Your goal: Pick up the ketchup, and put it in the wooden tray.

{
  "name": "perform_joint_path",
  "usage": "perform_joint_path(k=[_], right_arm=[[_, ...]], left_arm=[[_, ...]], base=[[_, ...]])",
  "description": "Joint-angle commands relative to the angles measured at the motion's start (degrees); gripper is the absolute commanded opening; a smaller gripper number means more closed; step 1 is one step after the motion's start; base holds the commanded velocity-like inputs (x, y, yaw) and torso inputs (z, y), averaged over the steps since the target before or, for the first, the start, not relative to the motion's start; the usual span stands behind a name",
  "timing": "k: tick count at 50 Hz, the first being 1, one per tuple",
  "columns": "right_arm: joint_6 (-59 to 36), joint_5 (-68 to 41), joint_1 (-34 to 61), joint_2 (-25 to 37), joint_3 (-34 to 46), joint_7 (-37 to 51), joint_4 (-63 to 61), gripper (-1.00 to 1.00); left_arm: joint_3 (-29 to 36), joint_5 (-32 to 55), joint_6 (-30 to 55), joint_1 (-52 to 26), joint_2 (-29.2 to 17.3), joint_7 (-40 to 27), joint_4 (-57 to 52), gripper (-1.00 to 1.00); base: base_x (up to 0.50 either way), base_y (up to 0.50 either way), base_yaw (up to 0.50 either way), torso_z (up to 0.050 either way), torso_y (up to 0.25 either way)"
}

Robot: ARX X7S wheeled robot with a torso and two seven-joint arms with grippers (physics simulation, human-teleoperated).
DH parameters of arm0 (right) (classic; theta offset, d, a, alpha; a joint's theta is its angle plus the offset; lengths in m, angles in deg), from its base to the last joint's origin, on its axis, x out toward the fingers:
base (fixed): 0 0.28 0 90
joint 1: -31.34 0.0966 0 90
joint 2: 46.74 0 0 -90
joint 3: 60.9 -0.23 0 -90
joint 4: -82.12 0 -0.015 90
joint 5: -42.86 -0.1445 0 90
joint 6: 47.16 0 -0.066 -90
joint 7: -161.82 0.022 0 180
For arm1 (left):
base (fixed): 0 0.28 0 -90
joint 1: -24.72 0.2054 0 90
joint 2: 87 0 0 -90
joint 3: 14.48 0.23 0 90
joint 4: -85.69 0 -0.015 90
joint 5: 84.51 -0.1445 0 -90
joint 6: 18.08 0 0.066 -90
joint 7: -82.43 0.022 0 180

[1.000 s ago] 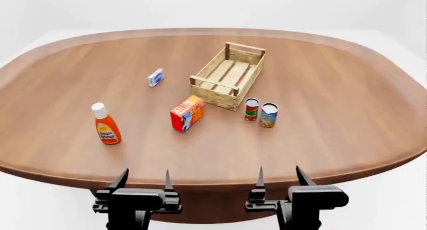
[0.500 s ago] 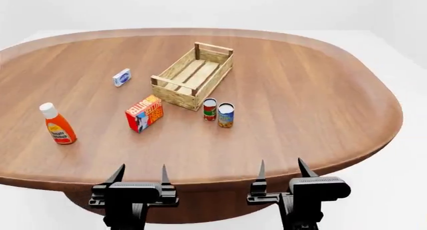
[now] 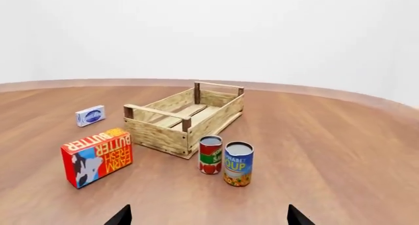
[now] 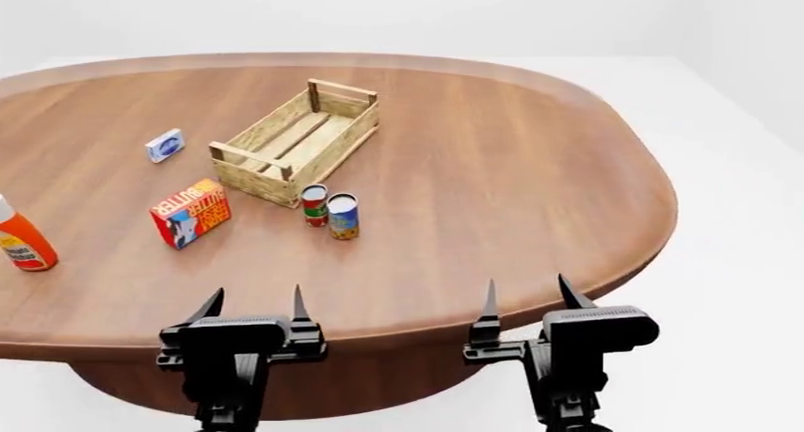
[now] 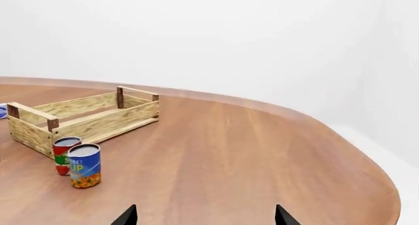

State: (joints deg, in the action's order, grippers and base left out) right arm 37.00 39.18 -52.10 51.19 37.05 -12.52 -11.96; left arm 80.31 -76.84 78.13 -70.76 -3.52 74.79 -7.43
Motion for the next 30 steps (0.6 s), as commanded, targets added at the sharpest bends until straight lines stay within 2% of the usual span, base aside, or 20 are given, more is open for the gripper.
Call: perform_joint_path(k=[1,9,21,30], right_arm=[[-4.55,-1.54,4.18,1.33,0.27,-1.01,-1.59,1.0],[-12.13,-5.18,9.83,1.77,-1.53,-1.69,-1.54,1.0],[-13.52,-6.17,17.23,4.07,0.4,-6.03,0.95,1.0],[-11.63,-6.77,18.32,4.21,0.19,-6.6,2.79,1.0]], left_arm=[[0.06,1.08,4.39,-4.6,-1.88,-0.2,-2.53,1.0],[-0.93,1.73,8.08,-10.73,-2.68,-1.17,-1.93,1.0],[-0.52,0.07,9.19,-13.83,-3.23,-3.48,-0.97,1.0],[-0.4,0.51,10.02,-15.14,-2.94,-4.33,-1.67,1.0]], base=[[0.0,-0.24,0.0,0.0,0.0],[0.0,0.0,0.0,0.0,0.0],[0.0,0.0,0.0,0.0,0.0],[0.11,0.0,0.43,0.0,0.0]])
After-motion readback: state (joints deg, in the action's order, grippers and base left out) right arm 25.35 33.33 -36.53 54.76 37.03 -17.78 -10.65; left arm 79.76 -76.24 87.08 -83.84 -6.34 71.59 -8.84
